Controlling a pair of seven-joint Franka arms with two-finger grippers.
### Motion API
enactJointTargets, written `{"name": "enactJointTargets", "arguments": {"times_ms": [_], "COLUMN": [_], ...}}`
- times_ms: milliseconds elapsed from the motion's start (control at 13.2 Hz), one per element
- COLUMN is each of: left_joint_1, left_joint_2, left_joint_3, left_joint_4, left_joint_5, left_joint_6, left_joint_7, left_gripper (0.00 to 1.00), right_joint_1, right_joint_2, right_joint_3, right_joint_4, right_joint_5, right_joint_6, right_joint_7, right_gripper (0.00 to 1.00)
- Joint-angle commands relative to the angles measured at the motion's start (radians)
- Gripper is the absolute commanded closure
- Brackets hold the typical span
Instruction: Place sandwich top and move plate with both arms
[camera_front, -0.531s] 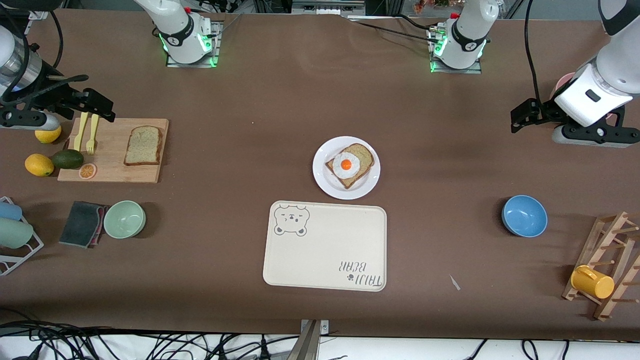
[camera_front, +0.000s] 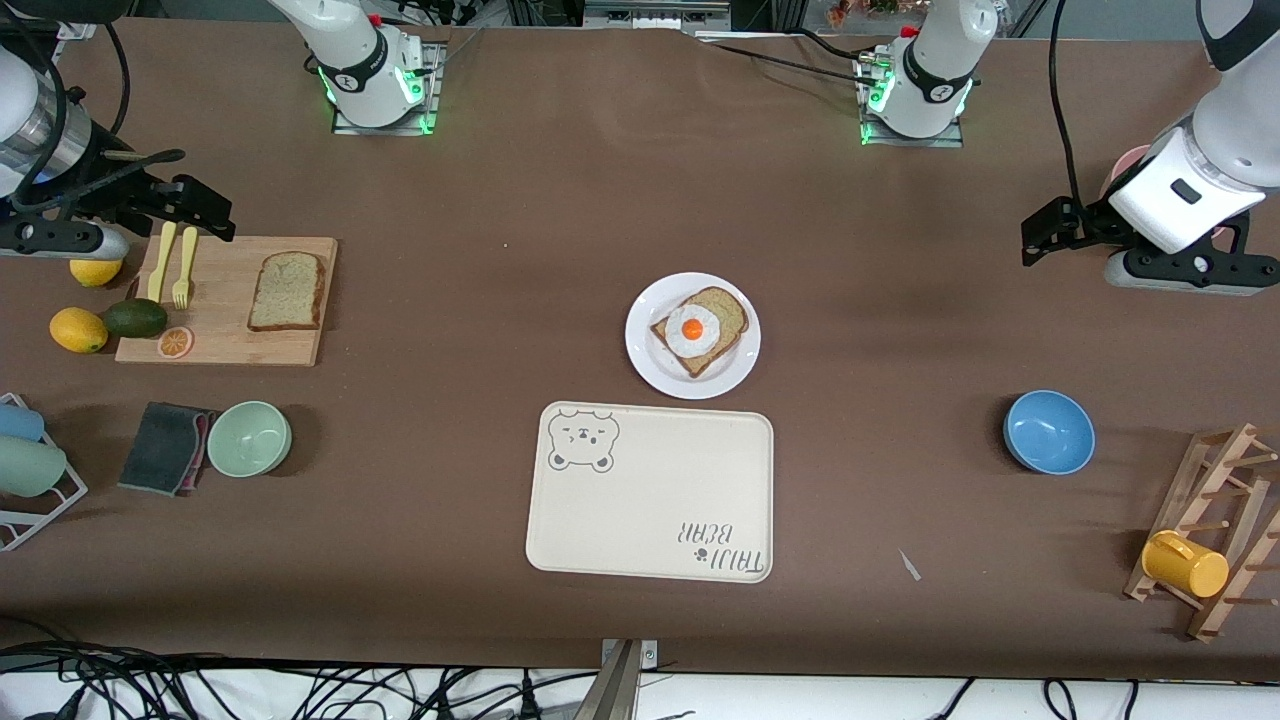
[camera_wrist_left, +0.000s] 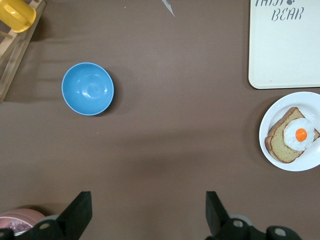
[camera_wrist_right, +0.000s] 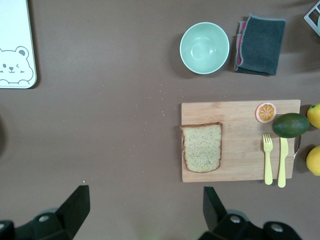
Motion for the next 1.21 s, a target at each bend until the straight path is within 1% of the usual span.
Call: {"name": "enactJointTargets", "arguments": {"times_ms": [0,304,683,1139], "left_joint_1": [-0.002,-0.002,-0.002,-0.002], "left_joint_2": [0.012,0.013,0.013,0.012], "left_joint_3": [0.000,0.000,0.000,0.000], "left_joint_4": [0.030,0.030,0.030,0.030], "left_joint_5": [-0.011,-0.011,-0.011,-0.011], "left_joint_6": [-0.021,-0.020,-0.020,-0.021], "left_joint_7": [-0.006,-0.006,-0.004,-0.004], "left_gripper": [0.00,0.00,0.00,0.00], "right_joint_1": [0.004,0.006,0.021,0.021], "right_joint_2": [-0.002,0.003,0.003,0.003], "right_joint_3": [0.008,0.008,0.008,0.009], "right_joint_4": [0.005,0.011,0.013,0.013], "right_joint_5": [-0.014,-0.013,-0.016,-0.016], "right_joint_6": [0.002,-0.005,0.000,-0.006], "right_joint_7": [-0.001,0.001,0.062,0.056], "right_gripper": [0.00,0.00,0.00,0.00]}}
